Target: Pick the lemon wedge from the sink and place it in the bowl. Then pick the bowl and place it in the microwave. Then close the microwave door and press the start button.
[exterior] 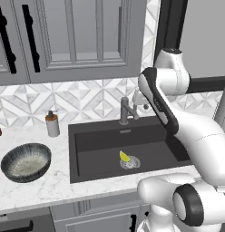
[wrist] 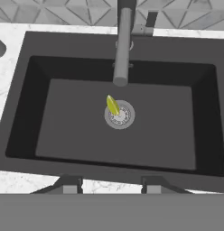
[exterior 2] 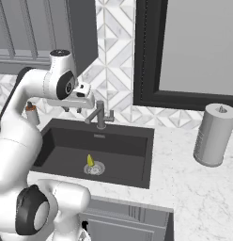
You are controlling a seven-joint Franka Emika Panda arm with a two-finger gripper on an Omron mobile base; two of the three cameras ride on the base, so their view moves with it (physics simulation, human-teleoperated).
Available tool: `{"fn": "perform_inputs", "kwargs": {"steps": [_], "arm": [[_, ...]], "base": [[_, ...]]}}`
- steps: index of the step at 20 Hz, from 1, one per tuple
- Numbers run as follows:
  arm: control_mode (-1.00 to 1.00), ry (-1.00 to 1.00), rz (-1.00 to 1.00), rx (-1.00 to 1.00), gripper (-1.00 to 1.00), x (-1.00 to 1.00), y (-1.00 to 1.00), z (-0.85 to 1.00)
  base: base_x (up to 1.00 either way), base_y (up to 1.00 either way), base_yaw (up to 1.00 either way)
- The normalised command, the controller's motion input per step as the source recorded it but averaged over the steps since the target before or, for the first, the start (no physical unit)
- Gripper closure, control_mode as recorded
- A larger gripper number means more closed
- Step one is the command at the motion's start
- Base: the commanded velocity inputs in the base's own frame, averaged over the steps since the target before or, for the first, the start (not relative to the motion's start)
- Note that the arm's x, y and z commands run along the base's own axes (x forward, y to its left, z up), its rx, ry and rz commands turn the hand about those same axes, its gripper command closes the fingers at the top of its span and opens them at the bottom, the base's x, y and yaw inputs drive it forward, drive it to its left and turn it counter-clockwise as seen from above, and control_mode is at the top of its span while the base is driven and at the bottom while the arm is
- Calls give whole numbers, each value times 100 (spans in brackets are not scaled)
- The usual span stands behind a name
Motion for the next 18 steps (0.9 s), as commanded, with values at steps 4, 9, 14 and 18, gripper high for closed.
{"fn": "perform_inputs", "kwargs": {"steps": [4,9,14,18], "arm": [[-100,-5,1,0,-100,-41,1,-1],[-100,-3,5,-3,-100,-80,18,-17],[-100,1,1,-12,-100,-23,47,-66],[-100,7,0,-7,-100,10,15,-60]], "base": [[0,0,0],[0,0,0],[0,0,0],[0,0,0]]}}
